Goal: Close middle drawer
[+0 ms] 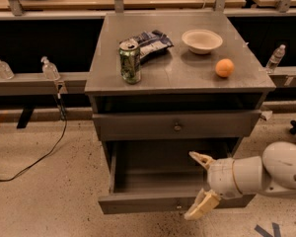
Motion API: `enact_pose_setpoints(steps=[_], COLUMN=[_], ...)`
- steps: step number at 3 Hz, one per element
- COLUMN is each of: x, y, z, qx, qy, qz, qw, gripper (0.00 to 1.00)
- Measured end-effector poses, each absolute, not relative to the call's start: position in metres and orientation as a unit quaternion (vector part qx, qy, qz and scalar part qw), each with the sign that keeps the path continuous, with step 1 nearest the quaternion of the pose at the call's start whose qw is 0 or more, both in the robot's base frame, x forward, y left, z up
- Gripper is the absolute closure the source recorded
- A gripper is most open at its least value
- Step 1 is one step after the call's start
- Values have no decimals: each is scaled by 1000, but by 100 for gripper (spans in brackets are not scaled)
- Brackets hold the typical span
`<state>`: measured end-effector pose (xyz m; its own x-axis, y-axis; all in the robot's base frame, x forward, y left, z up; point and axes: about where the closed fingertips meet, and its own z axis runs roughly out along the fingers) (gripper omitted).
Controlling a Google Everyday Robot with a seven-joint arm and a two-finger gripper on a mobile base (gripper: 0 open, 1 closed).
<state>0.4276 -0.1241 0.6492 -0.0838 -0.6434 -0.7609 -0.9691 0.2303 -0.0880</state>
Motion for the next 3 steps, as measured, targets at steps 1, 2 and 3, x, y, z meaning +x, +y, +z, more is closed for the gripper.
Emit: enact_pose_setpoints(steps=[1,2,3], x=[427,427,423], y=[-126,-126,-137], z=[570,570,548], qx=[-558,-558,-558], qy=[696,696,683], qz=[247,247,265], qw=[379,379,391], gripper=[0,0,18])
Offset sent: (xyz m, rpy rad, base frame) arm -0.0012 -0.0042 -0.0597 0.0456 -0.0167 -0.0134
